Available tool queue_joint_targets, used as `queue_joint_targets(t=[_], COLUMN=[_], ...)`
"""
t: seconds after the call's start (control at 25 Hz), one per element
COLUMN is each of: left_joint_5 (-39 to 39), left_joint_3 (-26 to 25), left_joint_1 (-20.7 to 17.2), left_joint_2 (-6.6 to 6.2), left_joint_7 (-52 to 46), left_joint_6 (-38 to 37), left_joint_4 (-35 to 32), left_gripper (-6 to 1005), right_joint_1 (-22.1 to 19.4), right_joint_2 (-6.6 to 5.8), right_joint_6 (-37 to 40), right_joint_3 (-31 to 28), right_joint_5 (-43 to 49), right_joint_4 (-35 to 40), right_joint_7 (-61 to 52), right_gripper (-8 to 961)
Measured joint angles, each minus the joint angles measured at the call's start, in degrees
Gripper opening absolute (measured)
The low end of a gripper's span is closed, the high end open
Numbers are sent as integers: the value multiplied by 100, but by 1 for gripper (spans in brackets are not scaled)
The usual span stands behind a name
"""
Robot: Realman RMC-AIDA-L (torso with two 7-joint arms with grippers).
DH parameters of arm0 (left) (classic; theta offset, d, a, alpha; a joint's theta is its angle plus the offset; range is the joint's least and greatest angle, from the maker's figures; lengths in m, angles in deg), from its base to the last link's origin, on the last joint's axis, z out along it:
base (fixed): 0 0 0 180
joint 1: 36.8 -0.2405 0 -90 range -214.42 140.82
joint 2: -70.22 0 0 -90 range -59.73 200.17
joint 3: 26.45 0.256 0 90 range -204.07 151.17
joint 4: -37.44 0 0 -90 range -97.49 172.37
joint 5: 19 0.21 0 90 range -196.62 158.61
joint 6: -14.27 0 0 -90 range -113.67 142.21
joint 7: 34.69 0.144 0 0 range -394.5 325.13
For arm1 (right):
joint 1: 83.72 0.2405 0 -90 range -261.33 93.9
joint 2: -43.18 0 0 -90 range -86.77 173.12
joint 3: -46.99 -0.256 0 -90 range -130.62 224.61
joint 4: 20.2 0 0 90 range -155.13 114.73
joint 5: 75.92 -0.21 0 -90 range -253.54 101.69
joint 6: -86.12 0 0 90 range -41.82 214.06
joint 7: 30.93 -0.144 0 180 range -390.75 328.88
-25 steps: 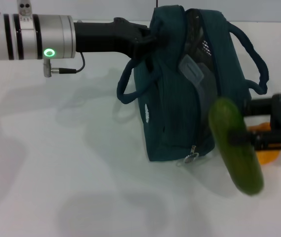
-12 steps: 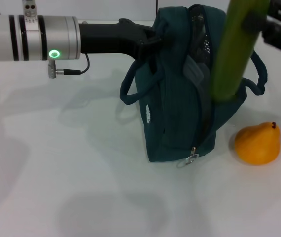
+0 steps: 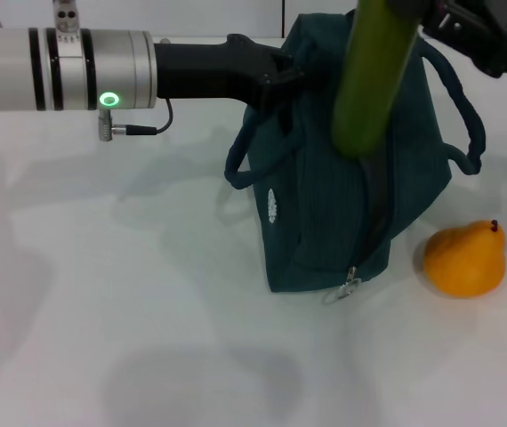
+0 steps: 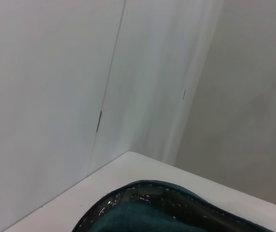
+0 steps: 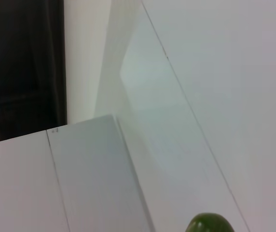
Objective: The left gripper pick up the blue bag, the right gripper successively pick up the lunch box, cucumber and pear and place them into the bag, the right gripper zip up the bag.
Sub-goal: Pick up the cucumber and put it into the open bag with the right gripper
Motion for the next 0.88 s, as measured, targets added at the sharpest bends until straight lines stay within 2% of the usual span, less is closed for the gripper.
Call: queue_joint_targets(t=[0.16,0.52,0.72,0.88], left_joint_5=[1,2,1,1], left_joint_3=[0,0,0,0], left_joint_1=[2,-36,-18,4], left_joint_2=[-6,-25,-12,-7], left_joint_7=[2,2,2,2], left_joint_6=[3,6,2,3], left_joint_4=[-3,-3,-3,-64], left_gripper=[76,75,76,75], right_joint_1=[-114,-773,-828,-681], right_joint_2=[-15,-36,-19,-8], right_joint_6=[-177,-507,-973,-1244], right_joint_3=[178,558,1105,1659], right_joint_5=[37,39,41,-1], right_joint_4=[-45,-71,-110,-107], right_joint_7=[63,663,783,846], right_gripper=[627,639,645,651])
